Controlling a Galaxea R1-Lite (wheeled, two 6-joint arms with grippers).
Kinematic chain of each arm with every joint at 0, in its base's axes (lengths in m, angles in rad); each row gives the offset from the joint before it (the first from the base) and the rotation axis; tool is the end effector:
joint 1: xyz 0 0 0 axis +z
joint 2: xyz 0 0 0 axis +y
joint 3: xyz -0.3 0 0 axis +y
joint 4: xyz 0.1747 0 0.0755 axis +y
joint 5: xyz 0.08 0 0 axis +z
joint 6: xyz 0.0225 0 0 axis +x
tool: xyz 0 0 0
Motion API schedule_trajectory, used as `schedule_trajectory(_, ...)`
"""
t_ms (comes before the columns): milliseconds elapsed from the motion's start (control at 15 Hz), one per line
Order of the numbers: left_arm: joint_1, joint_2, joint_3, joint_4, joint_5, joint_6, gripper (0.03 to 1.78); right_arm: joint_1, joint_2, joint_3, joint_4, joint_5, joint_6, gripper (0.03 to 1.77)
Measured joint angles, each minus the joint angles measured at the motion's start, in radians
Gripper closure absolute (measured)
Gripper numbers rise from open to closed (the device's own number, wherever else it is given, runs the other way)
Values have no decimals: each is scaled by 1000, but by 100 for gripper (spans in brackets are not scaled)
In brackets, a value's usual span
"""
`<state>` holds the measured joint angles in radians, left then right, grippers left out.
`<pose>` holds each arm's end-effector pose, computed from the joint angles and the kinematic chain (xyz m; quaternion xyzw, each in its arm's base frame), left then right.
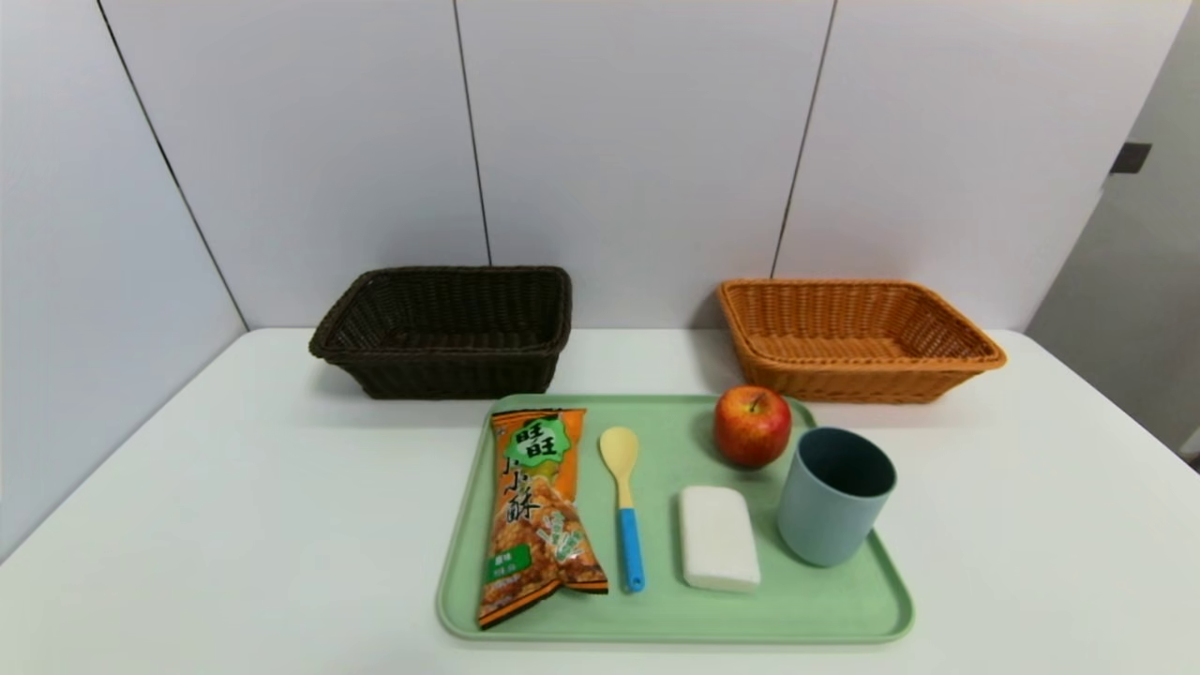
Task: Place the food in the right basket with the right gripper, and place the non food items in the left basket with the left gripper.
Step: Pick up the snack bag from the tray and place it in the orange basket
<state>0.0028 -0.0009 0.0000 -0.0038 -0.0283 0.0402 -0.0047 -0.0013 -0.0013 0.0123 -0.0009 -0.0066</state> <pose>-0.0229 -0.0007 0.0759 0.0201 -0.0026 -0.0127 0.9997 -0.0230 0.0001 0.0746 -0.0033 0.0049 -0.0028 1.0000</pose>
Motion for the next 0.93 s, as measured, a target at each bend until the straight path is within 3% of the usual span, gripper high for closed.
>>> schedule_trajectory(200,0,3,-25,28,-10,24,12,0,6,-15,23,-1,-6,9)
schedule_trajectory(333,0,31,-141,100,-22,27,12,0,33,-94,68,11,-5,9)
schedule_trajectory(667,0,322,-543,344,-58,-1,12,0,389,-551,226,52,96,9)
schedule_trajectory(933,-3,617,-814,474,-93,-106,12,8,723,-894,384,67,139,9)
